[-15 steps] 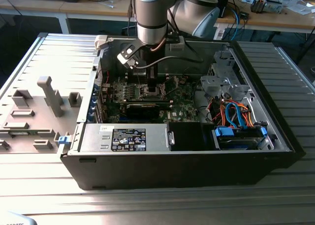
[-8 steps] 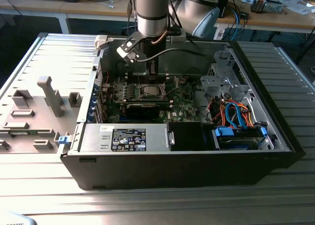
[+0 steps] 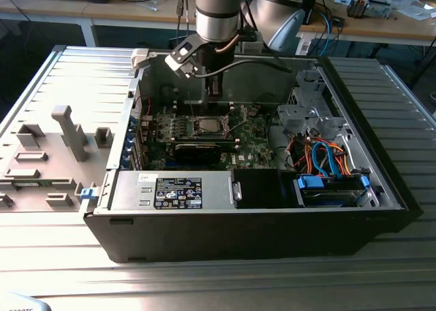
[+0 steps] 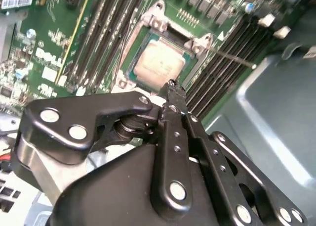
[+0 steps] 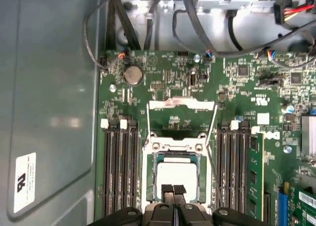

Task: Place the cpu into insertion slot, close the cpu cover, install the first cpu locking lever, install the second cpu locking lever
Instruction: 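Place the cpu into insertion slot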

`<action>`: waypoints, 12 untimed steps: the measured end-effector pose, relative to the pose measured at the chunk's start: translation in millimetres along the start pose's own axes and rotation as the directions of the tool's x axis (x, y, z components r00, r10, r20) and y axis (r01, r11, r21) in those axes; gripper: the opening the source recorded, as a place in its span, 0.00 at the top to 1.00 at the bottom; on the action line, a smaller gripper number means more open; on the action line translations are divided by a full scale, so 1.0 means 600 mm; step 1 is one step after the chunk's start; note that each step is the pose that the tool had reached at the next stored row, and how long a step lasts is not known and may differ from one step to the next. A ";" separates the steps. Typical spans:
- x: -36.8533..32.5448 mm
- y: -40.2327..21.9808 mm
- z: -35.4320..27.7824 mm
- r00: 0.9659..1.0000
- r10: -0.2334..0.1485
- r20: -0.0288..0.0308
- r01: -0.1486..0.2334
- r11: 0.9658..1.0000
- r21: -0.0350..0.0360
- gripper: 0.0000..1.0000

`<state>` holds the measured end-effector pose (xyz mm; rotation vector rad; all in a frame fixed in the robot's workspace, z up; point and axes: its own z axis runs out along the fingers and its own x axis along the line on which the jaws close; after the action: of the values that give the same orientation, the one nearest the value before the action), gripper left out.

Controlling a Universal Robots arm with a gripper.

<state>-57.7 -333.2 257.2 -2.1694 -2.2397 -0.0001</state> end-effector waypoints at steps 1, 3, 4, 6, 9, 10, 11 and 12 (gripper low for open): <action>0.000 0.001 0.000 1.000 -0.001 0.004 0.001 1.000 0.019 0.89; 0.000 0.004 -0.001 1.000 -0.003 0.016 0.002 0.999 0.036 0.89; 0.000 0.004 -0.002 1.000 -0.003 0.023 0.002 0.999 0.037 0.89; 0.000 0.005 -0.004 0.999 -0.003 0.049 0.001 0.999 0.040 0.89; -0.001 0.015 -0.004 0.998 -0.004 0.060 0.000 0.998 0.063 0.89; -0.002 0.021 -0.004 0.998 -0.004 0.062 0.000 0.997 0.076 0.89; -0.003 0.029 -0.005 0.998 -0.005 0.062 0.000 0.996 0.088 0.89; -0.004 0.034 -0.005 0.998 -0.005 0.062 -0.001 0.995 0.095 0.89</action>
<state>-37.1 -334.8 259.7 -2.1473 -2.2250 0.1728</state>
